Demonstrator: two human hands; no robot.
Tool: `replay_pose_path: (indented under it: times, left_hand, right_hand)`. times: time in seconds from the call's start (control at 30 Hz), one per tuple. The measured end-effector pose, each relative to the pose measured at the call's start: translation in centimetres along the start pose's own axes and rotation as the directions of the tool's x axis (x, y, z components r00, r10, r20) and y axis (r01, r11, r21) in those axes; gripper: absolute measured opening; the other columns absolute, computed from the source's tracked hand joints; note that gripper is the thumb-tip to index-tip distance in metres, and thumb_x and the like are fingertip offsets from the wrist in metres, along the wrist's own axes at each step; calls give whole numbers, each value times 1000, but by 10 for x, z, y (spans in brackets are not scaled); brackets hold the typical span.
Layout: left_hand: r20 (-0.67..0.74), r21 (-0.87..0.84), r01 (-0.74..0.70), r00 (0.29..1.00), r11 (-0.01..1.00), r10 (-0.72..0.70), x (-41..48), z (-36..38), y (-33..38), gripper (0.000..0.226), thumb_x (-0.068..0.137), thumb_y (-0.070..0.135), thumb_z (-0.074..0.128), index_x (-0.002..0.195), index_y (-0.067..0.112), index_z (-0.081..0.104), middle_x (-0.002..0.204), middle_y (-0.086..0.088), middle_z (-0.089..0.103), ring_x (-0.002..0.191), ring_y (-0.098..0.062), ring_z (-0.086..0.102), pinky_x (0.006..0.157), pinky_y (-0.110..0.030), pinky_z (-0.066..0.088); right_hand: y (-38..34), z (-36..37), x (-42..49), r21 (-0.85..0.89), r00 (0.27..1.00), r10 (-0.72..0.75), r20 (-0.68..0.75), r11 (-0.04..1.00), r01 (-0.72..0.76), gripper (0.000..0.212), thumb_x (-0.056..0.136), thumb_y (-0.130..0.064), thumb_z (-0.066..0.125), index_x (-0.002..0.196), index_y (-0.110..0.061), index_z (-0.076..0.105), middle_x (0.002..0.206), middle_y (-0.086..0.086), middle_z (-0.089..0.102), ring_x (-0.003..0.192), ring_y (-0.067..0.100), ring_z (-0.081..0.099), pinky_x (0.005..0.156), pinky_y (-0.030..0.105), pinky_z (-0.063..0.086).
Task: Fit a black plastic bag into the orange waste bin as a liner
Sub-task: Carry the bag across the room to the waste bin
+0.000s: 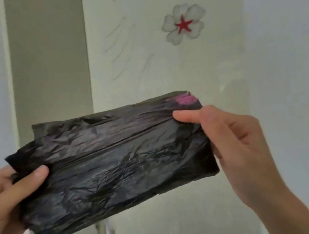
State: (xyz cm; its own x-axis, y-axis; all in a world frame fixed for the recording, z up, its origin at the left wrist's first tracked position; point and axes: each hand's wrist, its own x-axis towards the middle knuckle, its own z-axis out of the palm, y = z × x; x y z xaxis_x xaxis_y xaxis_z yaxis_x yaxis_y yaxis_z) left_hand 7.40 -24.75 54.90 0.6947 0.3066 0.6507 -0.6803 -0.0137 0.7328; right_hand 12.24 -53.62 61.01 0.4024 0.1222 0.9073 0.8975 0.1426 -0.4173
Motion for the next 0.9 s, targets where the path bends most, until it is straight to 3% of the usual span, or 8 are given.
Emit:
replay_pose_path:
  times: [0.03,0.13,0.27,0.37,0.57,0.67,0.8,0.9]
  left_hand:
    - [97,-12,-33,995,999,34,-1,41,6,61,92,6,35,54,26,78,57,15,74,52,4,68,42,-12,52]
    - [353,-146,-17,933,989,68,4,186,17,21,71,21,62,85,25,78,82,3,80,72,-12,75,57,-25,59]
    - [437,-294,-62,879,954,191,-27,383,-3,42,87,9,58,110,44,59,83,12,77,74,-7,74,54,-19,56]
    - [602,-386,97,780,917,171,-51,522,-23,56,93,12,50,120,59,39,91,8,75,82,-7,72,63,-19,57]
    - [832,-392,452,545,801,100,-118,750,-67,43,95,8,42,109,42,65,121,9,66,114,-17,60,71,-18,54]
    - [893,-355,569,440,742,90,-159,838,-81,41,95,8,42,111,39,65,119,17,66,116,-12,59,73,-18,56]
    - [933,-296,700,358,650,39,-210,933,-101,39,96,11,41,116,37,61,126,11,61,113,-13,59,77,-23,57]
    - [950,-270,746,308,609,45,-234,1003,-118,40,97,10,38,118,37,58,130,7,57,117,-18,56,88,-33,54]
  right_hand:
    - [-20,-37,-3,-28,999,3,-52,1000,-5,38,78,-54,57,87,-24,77,77,-7,76,77,8,71,73,23,55]
    - [-68,-152,-21,-103,977,81,-198,989,-103,48,67,-64,58,83,-23,78,91,-1,78,89,19,73,70,37,61]
    - [-115,-320,-66,-263,919,114,-377,939,-224,28,81,-35,54,89,-21,76,98,-6,77,93,10,71,68,25,59]
    - [-148,-429,-107,-304,845,209,-493,869,-391,32,81,-31,53,102,-20,73,115,-5,71,104,11,68,70,22,58]
    - [-203,-580,-169,-298,651,278,-706,718,-629,52,60,-53,64,103,-25,72,110,-11,73,102,6,67,71,22,57]
    - [-212,-638,-192,-234,517,251,-818,676,-699,68,46,-53,74,105,-19,71,105,-4,75,99,14,69,86,34,53]
    - [-218,-715,-231,-246,514,176,-839,721,-648,46,83,-44,49,119,-20,63,136,0,55,120,20,56,101,41,43]
    - [-218,-782,-252,-268,496,134,-858,706,-656,55,86,-52,31,123,-23,60,131,-4,60,113,13,62,88,32,46]
